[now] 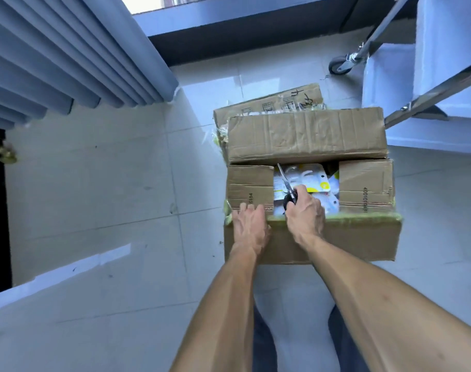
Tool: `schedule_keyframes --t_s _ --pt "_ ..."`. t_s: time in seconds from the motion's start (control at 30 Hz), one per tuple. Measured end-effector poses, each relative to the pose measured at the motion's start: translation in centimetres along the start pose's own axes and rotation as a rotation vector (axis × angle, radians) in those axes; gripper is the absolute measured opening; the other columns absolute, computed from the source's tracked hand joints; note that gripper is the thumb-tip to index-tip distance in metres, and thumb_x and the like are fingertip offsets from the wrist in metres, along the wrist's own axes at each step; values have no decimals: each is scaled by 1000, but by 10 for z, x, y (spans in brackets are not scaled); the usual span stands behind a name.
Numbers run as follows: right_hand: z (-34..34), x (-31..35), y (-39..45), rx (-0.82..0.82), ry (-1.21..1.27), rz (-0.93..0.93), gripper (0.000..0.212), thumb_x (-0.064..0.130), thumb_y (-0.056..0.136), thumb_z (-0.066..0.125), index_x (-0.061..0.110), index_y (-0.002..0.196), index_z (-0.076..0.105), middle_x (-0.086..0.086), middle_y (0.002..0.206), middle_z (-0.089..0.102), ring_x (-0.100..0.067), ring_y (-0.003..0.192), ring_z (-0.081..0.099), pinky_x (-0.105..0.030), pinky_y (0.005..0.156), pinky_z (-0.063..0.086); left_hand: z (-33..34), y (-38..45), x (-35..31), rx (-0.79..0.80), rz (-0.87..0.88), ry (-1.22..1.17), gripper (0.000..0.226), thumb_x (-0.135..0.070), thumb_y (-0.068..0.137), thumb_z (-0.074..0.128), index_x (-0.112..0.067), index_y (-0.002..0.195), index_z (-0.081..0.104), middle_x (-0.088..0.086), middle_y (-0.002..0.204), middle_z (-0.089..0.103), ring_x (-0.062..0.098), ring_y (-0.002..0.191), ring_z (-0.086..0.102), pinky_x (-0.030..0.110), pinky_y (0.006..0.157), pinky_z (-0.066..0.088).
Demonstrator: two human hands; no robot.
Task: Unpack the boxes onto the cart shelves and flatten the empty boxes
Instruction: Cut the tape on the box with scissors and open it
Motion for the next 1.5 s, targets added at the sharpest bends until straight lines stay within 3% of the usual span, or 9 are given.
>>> schedule_keyframes --t_s 0.17,0.37,0.47,0.6,0.7,0.93,1.33,1.4,1.5 --pt "19 52 4 289 26 -49 23 13 82 64 22 101 72 -14 95 70 -33 94 63 -35 77 51 4 -37 22 -109 8 -238 58 -14 78 58 -21 135 50 4 140 46 27 124 44 39 101 40" --pt "42 68 1 567 -78 -1 5 16 69 67 17 65 64 -3 62 55 -25 67 51 -25 59 39 45 -79 124 -85 -711 -653 46 -10 92 46 -15 138 47 8 134 49 26 116 54 35 90 48" --pt "68 71 -24 603 197 99 18 24 74 73 7 79 70 -6 68 62 -20 64 55 -35 68 51 46 -88 157 -96 -868 -757 45 -13 95 47 -13 139 45 11 134 51 30 113 58 31 77 41" --pt "113 66 -96 642 549 238 10 20 88 69 11 88 66 -8 76 65 -18 63 60 -30 63 49 32 -87 190 -178 -939 -740 45 -11 95 46 -12 140 45 13 134 52 33 115 57 36 83 45" --pt "137 50 -134 504 465 256 17 26 83 70 16 92 60 -3 81 66 -24 84 61 -32 72 47 28 -66 203 -179 -880 -719 47 -7 93 44 -12 140 44 13 136 51 33 117 56 35 84 44" --pt "182 59 -154 362 589 404 27 24 83 72 19 106 59 1 83 69 -22 87 66 -35 83 52 17 -28 233 -98 -686 -598 53 -6 92 43 -15 144 42 10 138 50 30 119 55 33 87 44" --pt "187 89 -121 -39 830 681 29 16 86 72 10 113 65 -8 91 71 -19 76 61 -25 69 49 -9 7 240 -32 -497 -497 50 -8 93 44 -14 143 41 10 135 52 29 112 57 29 78 41" --pt "192 88 -126 -65 909 715 32 14 86 72 12 117 63 -5 87 72 -17 74 63 -27 73 51 -6 11 232 -28 -484 -502 50 -8 93 44 -15 142 42 10 133 53 29 110 58 30 77 42" --pt "196 90 -116 -16 947 711 28 15 83 75 13 109 64 -3 76 70 -12 61 58 -17 59 47 3 11 225 -11 -476 -507 50 -8 92 44 -15 141 42 10 132 54 29 107 59 33 79 47"
Point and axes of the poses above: each hand's wrist, its own y-axis towards the middle knuckle, its own z-axis out of the palm, x = y × z, the point moved 8 cm from there along y, towards the middle knuckle
